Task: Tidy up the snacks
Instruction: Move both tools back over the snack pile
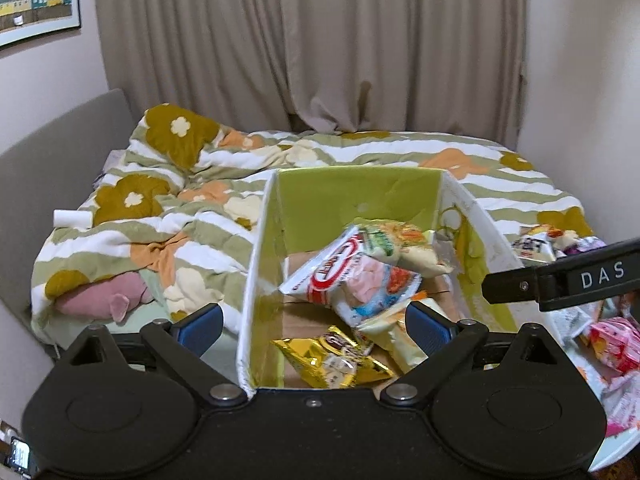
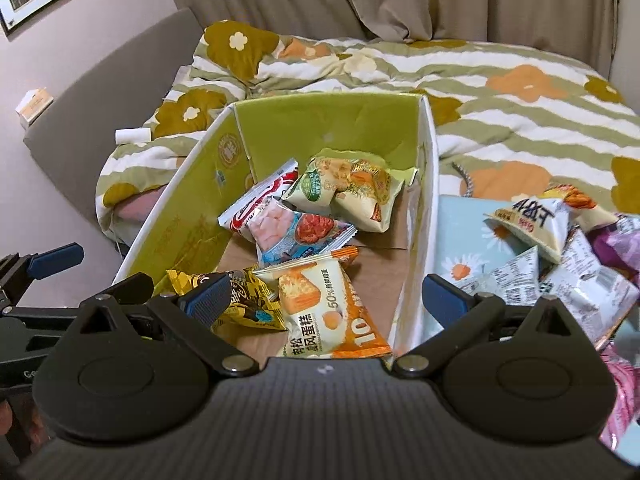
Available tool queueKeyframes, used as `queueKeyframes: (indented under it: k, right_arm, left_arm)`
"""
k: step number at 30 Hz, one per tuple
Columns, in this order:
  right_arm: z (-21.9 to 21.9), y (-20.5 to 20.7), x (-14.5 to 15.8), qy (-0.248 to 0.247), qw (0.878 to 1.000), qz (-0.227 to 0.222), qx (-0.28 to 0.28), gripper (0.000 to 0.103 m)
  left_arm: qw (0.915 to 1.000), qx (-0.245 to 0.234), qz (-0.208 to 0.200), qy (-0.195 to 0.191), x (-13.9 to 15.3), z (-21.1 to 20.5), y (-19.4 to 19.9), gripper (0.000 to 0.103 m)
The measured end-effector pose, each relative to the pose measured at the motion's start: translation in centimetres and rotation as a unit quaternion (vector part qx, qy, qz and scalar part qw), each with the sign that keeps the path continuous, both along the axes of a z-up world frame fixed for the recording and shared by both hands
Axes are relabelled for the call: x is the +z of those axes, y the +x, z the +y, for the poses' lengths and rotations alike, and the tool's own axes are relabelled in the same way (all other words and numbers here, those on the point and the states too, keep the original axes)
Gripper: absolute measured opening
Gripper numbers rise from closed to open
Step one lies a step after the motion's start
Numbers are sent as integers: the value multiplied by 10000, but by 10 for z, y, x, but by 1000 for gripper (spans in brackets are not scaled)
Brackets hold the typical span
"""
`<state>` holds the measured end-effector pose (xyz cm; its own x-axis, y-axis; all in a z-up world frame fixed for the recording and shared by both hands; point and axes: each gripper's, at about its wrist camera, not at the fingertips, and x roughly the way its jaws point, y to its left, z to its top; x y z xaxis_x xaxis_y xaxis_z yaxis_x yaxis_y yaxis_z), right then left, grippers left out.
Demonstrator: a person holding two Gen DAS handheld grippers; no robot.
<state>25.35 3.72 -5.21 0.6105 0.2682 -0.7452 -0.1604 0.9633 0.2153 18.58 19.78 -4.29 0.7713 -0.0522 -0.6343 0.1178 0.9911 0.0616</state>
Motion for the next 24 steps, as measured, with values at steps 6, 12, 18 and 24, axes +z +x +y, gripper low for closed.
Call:
queueKeyframes:
  k: [6, 12, 18, 24]
  right_arm:
    - [-12, -27, 16, -170, 9992, -187, -326, 103]
    - [-40, -59, 30, -267, 9955, -292, -860, 103]
    - [-81, -88, 37, -184, 9895, -402, -1380, 103]
    - [-136, -112, 47, -135, 9811, -666, -1812, 103]
  left_arm:
    - [9994, -326, 18, -129, 9, -11, -9, 100]
    - [9953, -874, -90, -400, 15, -31, -19, 100]
    - [9911, -1276, -166, -356, 21, -64, -29, 100]
    - [9872, -1547, -213, -331, 26, -109, -38, 100]
